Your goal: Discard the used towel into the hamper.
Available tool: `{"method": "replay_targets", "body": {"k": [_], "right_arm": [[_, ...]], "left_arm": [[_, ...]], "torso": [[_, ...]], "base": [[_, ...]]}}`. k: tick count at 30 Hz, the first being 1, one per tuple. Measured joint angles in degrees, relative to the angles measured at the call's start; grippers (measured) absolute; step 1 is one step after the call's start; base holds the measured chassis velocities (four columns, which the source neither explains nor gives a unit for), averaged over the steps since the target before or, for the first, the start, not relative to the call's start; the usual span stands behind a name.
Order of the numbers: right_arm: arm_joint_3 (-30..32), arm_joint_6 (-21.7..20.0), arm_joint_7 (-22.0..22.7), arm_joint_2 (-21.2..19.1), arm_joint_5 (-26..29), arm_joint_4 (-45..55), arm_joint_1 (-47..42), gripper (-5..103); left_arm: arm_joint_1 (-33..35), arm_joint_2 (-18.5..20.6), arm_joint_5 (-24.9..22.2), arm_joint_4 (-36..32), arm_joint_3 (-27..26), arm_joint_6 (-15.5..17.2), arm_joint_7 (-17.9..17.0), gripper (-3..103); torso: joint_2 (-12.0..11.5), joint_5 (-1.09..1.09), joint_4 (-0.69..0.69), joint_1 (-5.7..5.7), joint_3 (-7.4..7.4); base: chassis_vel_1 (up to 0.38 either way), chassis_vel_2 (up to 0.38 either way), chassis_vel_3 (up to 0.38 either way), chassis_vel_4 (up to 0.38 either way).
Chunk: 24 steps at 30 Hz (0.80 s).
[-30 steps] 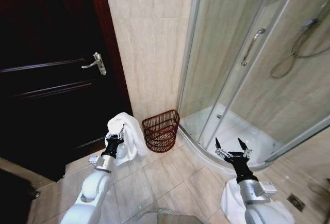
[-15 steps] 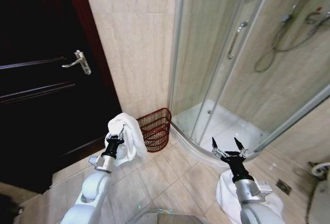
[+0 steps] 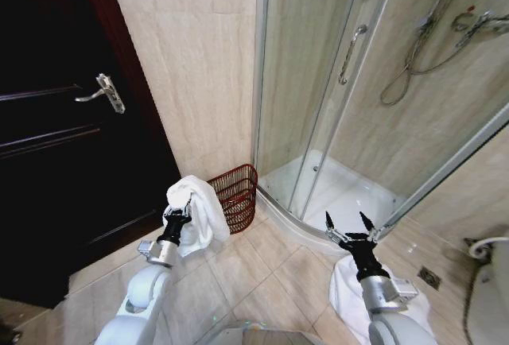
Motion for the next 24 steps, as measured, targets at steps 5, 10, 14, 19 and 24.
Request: {"method": "replay_targets", "body": {"k": [5,10,14,19,24], "right_arm": [[-0.33,0.0,0.04,0.24,-0.33,-0.26,0.08,100],[-0.55,0.28,0.04,0.46,-0.4,-0.55,0.11,100],[-0.82,0.44,0.85,0.54,-1.01,-0.71,0.13,100],[-1.12,-0.91,1.86,0.84,-2.35,-0.55,0.1,100],[-1.47,-0.84,2.21,1.17,-2.38,-0.66,0.46,100]], "left_arm": [[0.11,-0.07,0.31,0.06,0.06,-0.07,-0.01,10],[0.12,-0.18,1.4,0.73,0.13,-1.69,-0.09,10],[0.11,-0.2,2.08,0.81,0.13,-1.93,-0.09,10],[-0.37,-0.49,2.94,0.8,0.62,-1.95,0.13,10],[-0.66,-0.77,3.57,0.79,1.15,-1.88,0.36,10]], "torso": [[-1.34,0.0,-0.01,-0.57,-0.76],[-2.39,0.0,0.02,-0.98,-1.41],[-2.53,0.0,0.02,-1.02,-1.51],[-2.53,0.0,-0.02,-1.02,-1.52],[-2.38,0.0,0.0,-0.97,-1.46]], "base": [[0.021,0.011,0.019,0.014],[0.069,0.071,0.069,0.062],[0.056,0.07,0.045,0.058],[0.0,0.0,0.0,0.0],[0.0,0.0,0.0,0.0]]}}
